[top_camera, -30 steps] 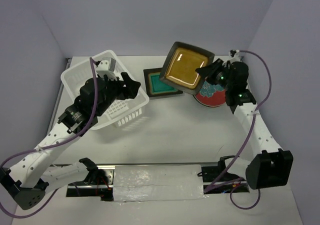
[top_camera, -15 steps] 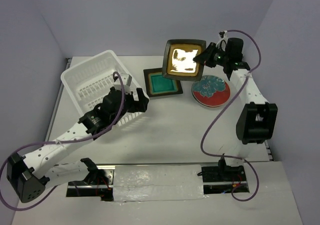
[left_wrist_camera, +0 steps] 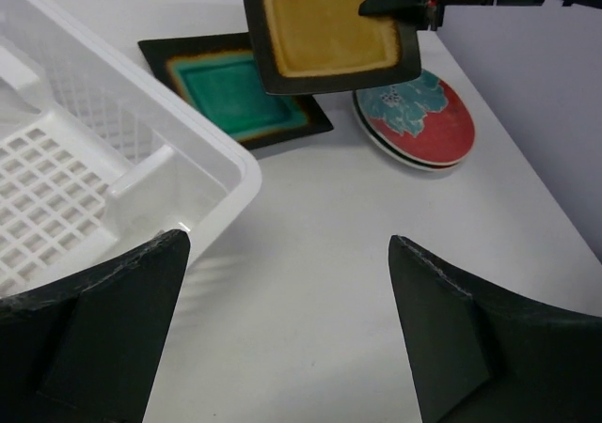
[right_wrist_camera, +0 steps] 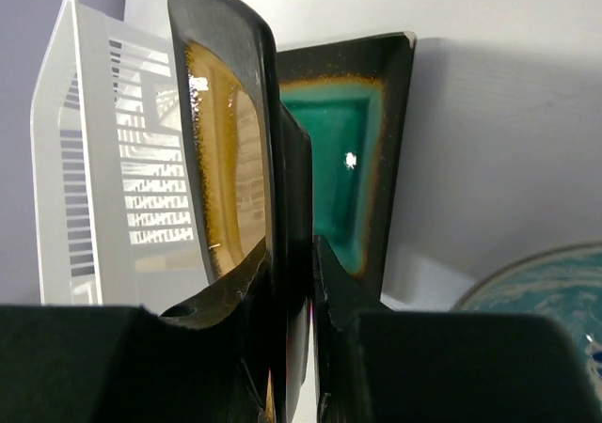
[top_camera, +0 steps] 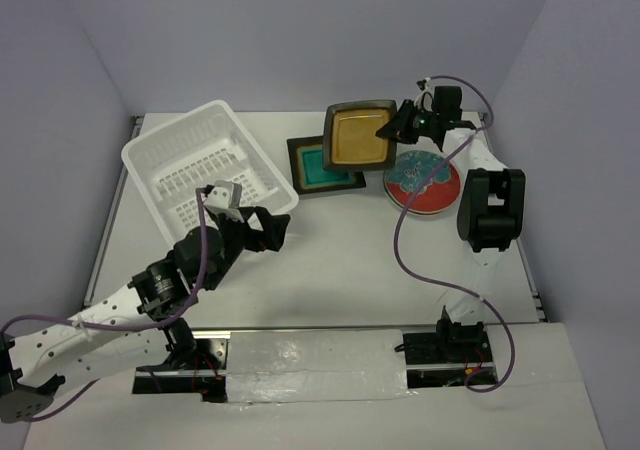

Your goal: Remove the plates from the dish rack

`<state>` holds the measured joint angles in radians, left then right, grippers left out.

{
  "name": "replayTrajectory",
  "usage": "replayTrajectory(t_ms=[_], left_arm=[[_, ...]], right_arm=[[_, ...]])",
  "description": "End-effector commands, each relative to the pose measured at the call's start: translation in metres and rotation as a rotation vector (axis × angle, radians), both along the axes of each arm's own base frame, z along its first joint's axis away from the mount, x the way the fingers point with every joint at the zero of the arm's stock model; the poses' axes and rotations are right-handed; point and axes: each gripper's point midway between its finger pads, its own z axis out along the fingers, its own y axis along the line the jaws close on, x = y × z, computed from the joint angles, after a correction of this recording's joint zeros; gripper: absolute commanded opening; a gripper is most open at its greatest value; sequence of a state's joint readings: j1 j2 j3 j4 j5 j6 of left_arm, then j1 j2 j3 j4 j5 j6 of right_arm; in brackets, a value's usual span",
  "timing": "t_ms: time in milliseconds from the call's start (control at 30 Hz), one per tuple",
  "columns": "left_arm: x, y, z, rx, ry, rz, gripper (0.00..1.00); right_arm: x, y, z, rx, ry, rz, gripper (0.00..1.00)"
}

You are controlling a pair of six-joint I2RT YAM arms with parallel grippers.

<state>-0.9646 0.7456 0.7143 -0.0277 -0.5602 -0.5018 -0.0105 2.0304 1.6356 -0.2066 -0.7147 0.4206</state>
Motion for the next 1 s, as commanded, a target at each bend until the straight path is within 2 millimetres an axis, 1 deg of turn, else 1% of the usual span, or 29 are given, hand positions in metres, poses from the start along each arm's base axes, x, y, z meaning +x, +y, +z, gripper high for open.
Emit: replayTrajectory(t_ms=[0, 33, 100, 133, 167, 233, 333, 400, 433, 500, 533, 567, 600, 633, 667, 733, 800, 833, 900, 967], left_arm=[[0.007, 0.011, 0.005, -0.021, -0.037, 0.074, 1.00], [0.007, 0.011, 0.001, -0.001, -0.023, 0.082, 1.00], [0.010, 0.012, 0.002, 0.004, -0.019, 0.105, 0.99], [0.012, 0.011, 0.001, 0.011, -0.016, 0.110, 1.00], [0.012, 0.012, -0.007, 0.040, 0.004, 0.113, 0.99], [0.012, 0.010, -0.009, 0.045, 0.006, 0.110, 0.99], [0.012, 0.013, -0.008, 0.038, 0.001, 0.117, 0.99], [0.011, 0.014, -0.008, 0.035, -0.001, 0.116, 0.99], [0.010, 0.015, -0.005, 0.025, -0.008, 0.116, 0.99], [0.010, 0.015, -0.007, 0.023, -0.009, 0.114, 0.99], [0.010, 0.015, -0.007, 0.025, -0.009, 0.113, 0.99], [0.010, 0.015, -0.007, 0.026, -0.010, 0.114, 1.00], [0.010, 0.015, -0.006, 0.026, -0.009, 0.117, 1.00], [0.011, 0.016, -0.007, 0.032, -0.008, 0.120, 1.00], [0.011, 0.017, -0.007, 0.038, -0.005, 0.126, 1.00], [0.012, 0.017, -0.007, 0.041, -0.004, 0.131, 1.00], [0.012, 0.016, -0.007, 0.041, -0.005, 0.127, 1.00], [0.011, 0.016, -0.007, 0.039, -0.005, 0.124, 1.00], [0.011, 0.016, -0.007, 0.037, -0.005, 0.121, 0.99], [0.011, 0.016, -0.006, 0.035, -0.005, 0.123, 0.99]], right_arm=[[0.005, 0.037, 0.060, 0.055, -0.165, 0.128, 0.00], [0.004, 0.046, 0.054, 0.052, -0.153, 0.140, 0.00], [0.006, 0.051, 0.050, 0.045, -0.154, 0.143, 0.00], [0.006, 0.056, 0.042, 0.039, -0.133, 0.148, 0.00], [0.007, 0.061, 0.043, 0.038, -0.137, 0.160, 0.00], [0.007, 0.069, 0.038, 0.039, -0.128, 0.181, 0.00], [0.009, 0.072, 0.035, 0.036, -0.118, 0.176, 0.00], [0.010, 0.073, 0.029, 0.039, -0.100, 0.174, 0.00], [0.010, 0.077, 0.028, 0.042, -0.097, 0.184, 0.00], [0.011, 0.081, 0.020, 0.043, -0.079, 0.196, 0.00], [0.014, 0.084, 0.022, 0.038, -0.086, 0.197, 0.00], [0.014, 0.085, 0.012, 0.036, -0.061, 0.200, 0.00], [0.015, 0.088, 0.009, 0.038, -0.058, 0.207, 0.00], [0.015, 0.092, 0.011, 0.043, -0.058, 0.216, 0.00], [0.015, 0.093, 0.006, 0.057, -0.044, 0.222, 0.00], [0.017, 0.094, 0.006, 0.059, -0.052, 0.219, 0.00], [0.020, 0.094, 0.001, 0.074, -0.039, 0.225, 0.00], [0.025, 0.097, 0.008, 0.075, -0.054, 0.230, 0.00], [0.029, 0.097, 0.002, 0.080, -0.028, 0.226, 0.00], [0.030, 0.100, 0.000, 0.093, -0.024, 0.237, 0.00]])
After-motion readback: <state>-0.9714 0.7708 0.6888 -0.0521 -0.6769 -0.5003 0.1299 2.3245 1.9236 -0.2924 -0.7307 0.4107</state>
